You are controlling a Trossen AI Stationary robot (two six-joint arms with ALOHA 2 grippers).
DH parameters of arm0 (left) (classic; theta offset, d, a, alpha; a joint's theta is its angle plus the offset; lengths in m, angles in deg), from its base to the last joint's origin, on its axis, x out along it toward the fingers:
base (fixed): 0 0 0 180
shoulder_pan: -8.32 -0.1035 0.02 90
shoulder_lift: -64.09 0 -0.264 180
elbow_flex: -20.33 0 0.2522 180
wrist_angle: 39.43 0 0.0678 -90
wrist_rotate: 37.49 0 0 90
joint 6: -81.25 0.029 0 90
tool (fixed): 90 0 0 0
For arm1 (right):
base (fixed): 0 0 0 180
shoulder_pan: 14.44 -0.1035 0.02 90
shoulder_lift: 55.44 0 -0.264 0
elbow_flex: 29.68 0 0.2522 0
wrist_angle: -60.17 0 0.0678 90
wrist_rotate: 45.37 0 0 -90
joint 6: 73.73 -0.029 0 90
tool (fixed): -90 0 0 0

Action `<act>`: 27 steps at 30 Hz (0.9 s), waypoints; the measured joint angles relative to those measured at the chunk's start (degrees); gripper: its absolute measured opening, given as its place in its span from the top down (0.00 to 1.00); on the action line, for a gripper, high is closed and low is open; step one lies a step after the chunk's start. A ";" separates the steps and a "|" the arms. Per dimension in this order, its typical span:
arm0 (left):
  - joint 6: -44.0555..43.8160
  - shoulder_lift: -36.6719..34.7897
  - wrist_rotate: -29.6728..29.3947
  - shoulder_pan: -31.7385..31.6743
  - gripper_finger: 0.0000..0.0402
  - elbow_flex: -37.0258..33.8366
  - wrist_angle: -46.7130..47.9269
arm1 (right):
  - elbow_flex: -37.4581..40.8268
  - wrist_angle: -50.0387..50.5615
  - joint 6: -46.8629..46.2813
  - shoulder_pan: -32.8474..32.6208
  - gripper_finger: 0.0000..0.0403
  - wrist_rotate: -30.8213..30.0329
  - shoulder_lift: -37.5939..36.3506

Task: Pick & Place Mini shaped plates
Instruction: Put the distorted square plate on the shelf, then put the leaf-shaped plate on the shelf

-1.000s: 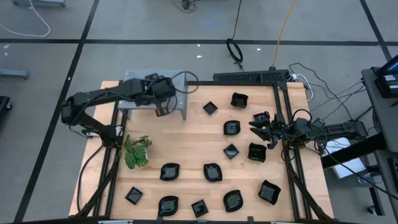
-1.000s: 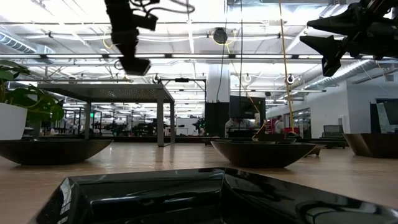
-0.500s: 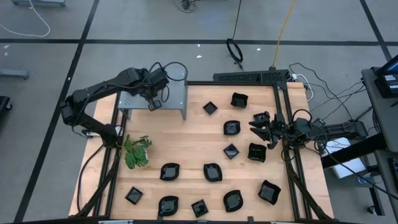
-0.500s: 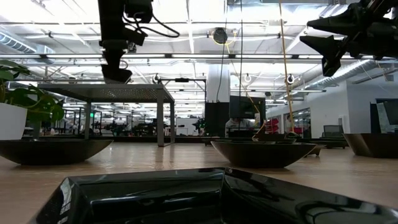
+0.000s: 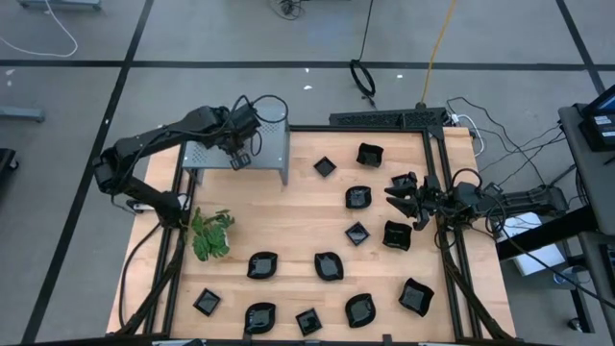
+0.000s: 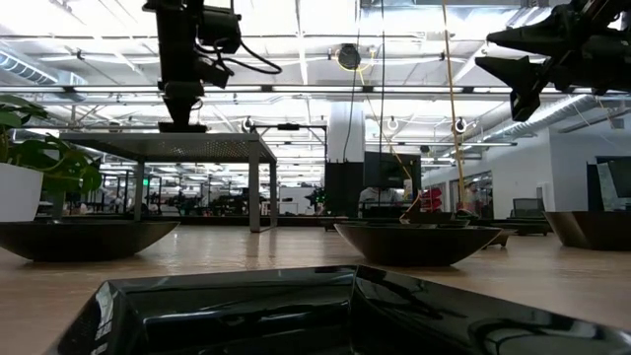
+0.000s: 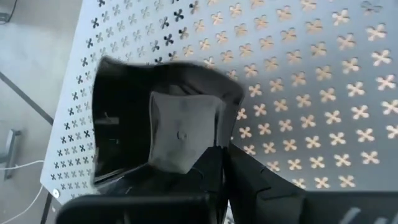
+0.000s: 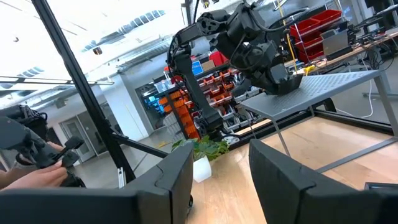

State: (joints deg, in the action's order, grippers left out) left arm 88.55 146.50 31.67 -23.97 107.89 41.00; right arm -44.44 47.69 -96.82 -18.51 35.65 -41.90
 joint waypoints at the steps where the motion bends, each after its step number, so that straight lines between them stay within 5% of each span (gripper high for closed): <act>1: -0.16 0.00 -0.02 0.00 0.93 0.00 -0.30 | 0.02 -0.01 0.01 0.00 0.64 0.02 0.00; 12: 2.61 -0.78 -0.02 0.97 0.73 1.60 -1.06 | 0.02 -0.01 0.02 0.02 0.64 0.02 0.00; 20: 2.91 -4.10 0.02 4.40 0.69 4.56 -3.53 | 0.02 -0.01 0.01 0.01 0.64 0.02 0.02; 27: -3.37 -6.51 10.88 10.16 0.70 4.63 -11.33 | 0.01 -0.02 0.01 0.01 0.64 0.01 0.02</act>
State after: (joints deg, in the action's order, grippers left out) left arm 85.18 140.00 42.56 -13.81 112.53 29.68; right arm -44.43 47.67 -96.81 -18.50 35.67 -41.88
